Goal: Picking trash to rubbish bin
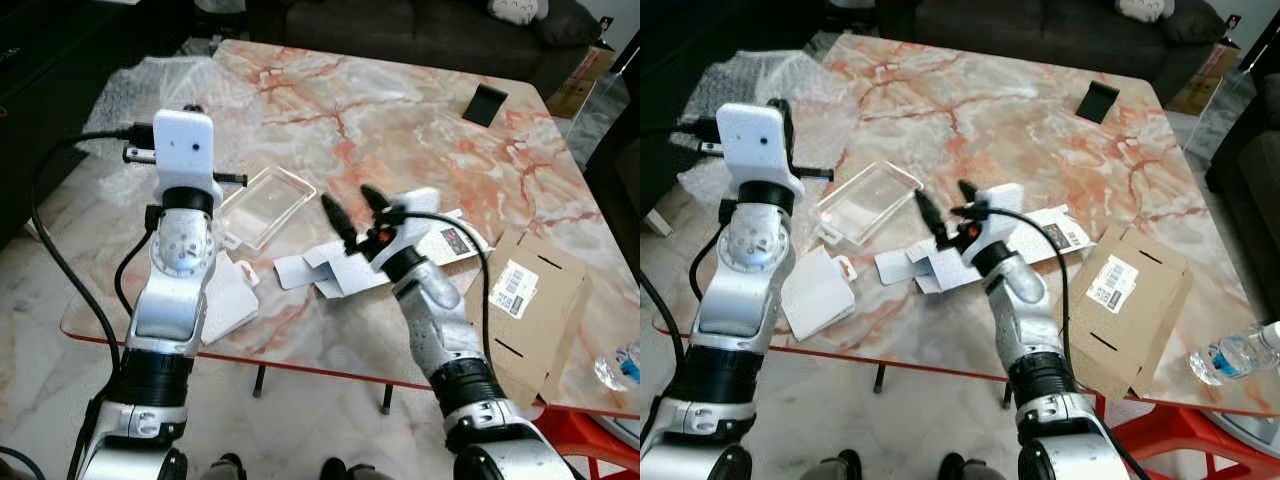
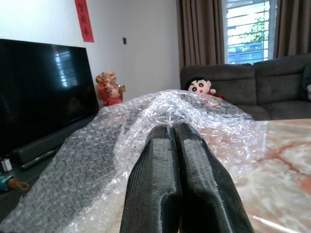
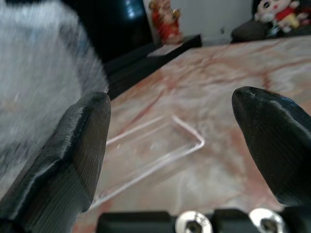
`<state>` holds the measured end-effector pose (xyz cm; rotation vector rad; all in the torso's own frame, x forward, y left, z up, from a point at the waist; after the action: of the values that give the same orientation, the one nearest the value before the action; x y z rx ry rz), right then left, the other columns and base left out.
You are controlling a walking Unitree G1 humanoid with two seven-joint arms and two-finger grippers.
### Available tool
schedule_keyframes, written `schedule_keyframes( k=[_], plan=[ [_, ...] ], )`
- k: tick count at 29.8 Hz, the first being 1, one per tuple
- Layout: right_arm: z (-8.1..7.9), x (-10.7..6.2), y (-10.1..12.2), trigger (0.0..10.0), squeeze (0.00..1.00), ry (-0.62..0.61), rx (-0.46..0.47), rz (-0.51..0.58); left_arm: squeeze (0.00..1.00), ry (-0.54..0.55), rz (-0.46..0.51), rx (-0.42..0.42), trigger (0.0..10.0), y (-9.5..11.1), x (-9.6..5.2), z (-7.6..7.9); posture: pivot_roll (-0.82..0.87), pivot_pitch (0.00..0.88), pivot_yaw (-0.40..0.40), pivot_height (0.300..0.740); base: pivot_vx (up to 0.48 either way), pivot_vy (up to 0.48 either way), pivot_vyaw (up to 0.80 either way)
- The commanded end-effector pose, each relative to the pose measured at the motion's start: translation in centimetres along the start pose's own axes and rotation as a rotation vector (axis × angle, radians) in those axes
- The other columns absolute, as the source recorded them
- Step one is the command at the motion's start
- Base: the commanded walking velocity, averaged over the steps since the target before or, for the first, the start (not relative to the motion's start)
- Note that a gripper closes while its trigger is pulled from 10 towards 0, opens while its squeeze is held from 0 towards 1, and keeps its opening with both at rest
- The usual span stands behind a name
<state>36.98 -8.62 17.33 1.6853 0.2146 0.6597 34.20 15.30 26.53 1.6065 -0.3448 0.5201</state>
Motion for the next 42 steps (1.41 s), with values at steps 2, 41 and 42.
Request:
schedule_keyframes(
  k=[2, 41, 42],
  plan=[
    [0.5, 0.2, 1.3, 10.0, 0.0, -0.027, -0.021, 0.059, 0.0, 0.018, 0.029, 0.015, 10.0, -0.2, -0.5, -0.2, 0.08, 0.152, -0.121, 0.74, 0.0, 0.0, 0.0],
    [3.2, -0.8, 5.1, 10.0, 0.0, -0.241, -0.153, 0.277, 0.0, 0.022, 0.037, 0.008, 10.0, -2.6, -1.6, -0.4, 0.06, 0.123, -0.098, 0.74, 0.0, 0.0, 0.0],
    [3.2, -0.9, 4.8, 10.0, 0.0, -0.249, -0.153, 0.271, 0.0, 0.022, 0.039, 0.011, 10.0, -2.7, -1.8, -0.4, 0.06, 0.125, -0.098, 0.74, 0.0, 0.0, 0.0]
  ],
)
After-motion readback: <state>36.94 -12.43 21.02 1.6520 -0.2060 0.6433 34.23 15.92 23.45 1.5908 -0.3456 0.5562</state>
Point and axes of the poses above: a point about 5 cm out from each wrist's last joint towards the gripper, its own x axis pointing out of the wrist towards the gripper, its own y axis along the axis of the wrist's last joint, z = x × y, the point moved 1 cm from there along x, pointing out of the wrist towards the gripper, and after that the axes turned 8 degrees about -x, right-handed, at the moved point
